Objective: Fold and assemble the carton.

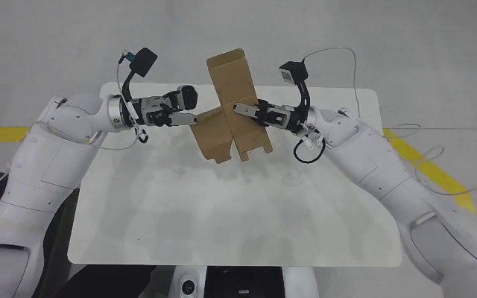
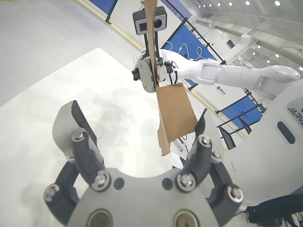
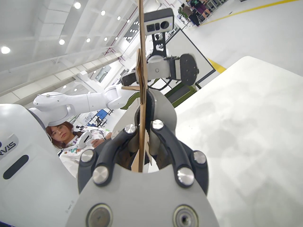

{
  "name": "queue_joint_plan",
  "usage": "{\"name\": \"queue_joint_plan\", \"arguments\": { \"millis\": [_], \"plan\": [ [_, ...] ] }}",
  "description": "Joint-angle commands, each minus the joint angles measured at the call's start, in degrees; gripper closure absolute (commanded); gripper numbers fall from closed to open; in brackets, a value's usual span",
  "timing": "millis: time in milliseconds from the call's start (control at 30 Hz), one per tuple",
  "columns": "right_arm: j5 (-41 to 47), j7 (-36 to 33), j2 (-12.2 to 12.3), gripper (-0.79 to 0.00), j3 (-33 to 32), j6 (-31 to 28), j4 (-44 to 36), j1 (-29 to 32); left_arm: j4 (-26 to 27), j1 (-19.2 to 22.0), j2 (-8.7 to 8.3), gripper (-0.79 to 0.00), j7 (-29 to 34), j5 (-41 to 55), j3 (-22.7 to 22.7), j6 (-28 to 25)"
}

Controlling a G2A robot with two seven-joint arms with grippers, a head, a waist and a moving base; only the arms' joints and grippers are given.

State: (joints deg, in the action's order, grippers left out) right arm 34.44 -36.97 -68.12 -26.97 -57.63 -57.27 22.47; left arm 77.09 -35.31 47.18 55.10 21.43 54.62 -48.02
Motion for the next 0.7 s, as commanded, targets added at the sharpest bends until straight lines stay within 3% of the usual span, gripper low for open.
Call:
{"name": "queue_joint_plan", "arguments": {
  "millis": [0,300,667],
  "plan": [
    [-0.2,1.5,-0.5,0.0,-0.5,-0.4,0.9,0.3,0.5,-0.5,-0.03,-0.785,0.2,0.1,0.2,0.2],
    [-2.3,3.7,-2.5,0.0,-3.0,-0.4,3.1,1.5,1.7,-1.9,-0.26,-0.785,1.0,2.1,1.9,2.2],
    [-7.0,6.5,-4.4,0.0,-6.3,-0.4,4.2,2.4,3.6,-1.9,0.56,-0.785,5.4,5.3,0.1,4.8]
  ]
}}
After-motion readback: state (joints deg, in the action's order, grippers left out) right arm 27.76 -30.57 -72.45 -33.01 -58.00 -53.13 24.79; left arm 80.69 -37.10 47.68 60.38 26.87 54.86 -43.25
